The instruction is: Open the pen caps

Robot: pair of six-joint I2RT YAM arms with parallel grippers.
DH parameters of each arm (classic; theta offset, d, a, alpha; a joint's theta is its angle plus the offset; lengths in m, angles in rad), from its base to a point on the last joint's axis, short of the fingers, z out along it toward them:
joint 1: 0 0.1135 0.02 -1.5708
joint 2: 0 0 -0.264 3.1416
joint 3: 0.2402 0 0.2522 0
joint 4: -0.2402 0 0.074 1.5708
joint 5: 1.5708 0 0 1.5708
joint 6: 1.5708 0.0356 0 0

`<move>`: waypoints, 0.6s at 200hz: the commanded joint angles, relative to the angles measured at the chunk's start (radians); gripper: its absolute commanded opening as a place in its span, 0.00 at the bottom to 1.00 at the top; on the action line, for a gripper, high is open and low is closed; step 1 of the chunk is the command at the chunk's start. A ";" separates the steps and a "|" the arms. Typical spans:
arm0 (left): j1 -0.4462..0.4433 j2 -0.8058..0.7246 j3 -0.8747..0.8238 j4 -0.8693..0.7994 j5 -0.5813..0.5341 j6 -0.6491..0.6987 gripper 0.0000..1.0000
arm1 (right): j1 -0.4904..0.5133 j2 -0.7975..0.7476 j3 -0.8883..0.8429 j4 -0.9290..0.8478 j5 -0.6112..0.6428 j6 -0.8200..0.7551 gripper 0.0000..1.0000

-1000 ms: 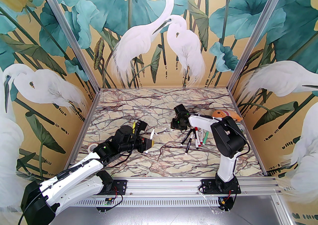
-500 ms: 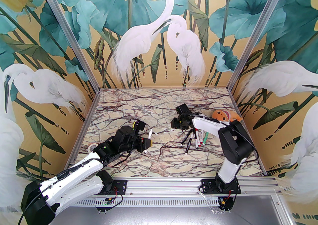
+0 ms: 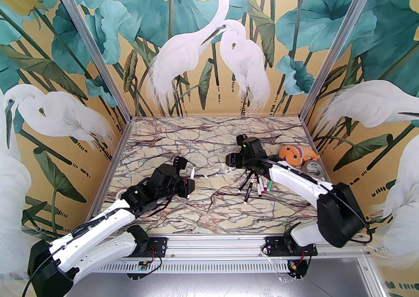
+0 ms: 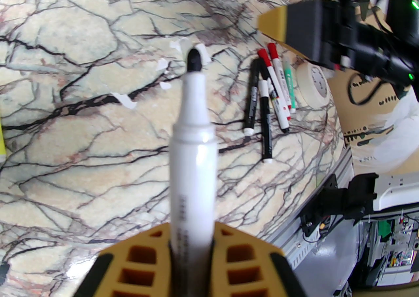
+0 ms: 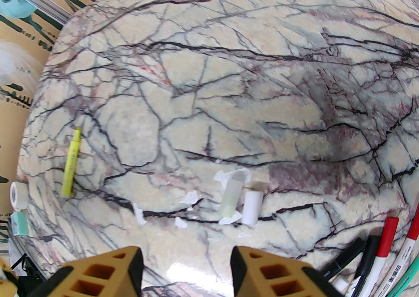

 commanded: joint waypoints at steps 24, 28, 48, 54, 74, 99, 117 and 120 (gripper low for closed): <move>0.008 0.091 0.076 -0.074 -0.140 0.027 0.08 | 0.019 -0.161 -0.099 0.070 -0.066 -0.014 0.69; 0.009 0.101 0.080 -0.075 -0.144 0.033 0.08 | 0.021 -0.173 -0.103 0.069 -0.068 -0.017 0.71; 0.010 0.164 0.105 -0.076 -0.160 0.051 0.08 | 0.022 -0.220 -0.125 0.059 -0.072 -0.025 0.81; 0.011 0.181 0.110 -0.070 -0.161 0.055 0.08 | 0.023 -0.234 -0.133 0.055 -0.070 -0.025 0.83; 0.032 0.237 0.118 -0.038 -0.144 0.068 0.08 | 0.023 -0.278 -0.150 0.042 -0.068 -0.026 0.95; 0.085 0.305 0.118 0.009 -0.102 0.086 0.08 | 0.022 -0.320 -0.159 0.017 -0.055 -0.022 0.99; 0.103 0.352 0.133 0.025 -0.108 0.108 0.07 | 0.022 -0.348 -0.174 0.018 -0.047 -0.011 0.99; 0.106 0.361 0.135 0.027 -0.108 0.112 0.07 | 0.022 -0.353 -0.178 0.019 -0.047 -0.010 0.99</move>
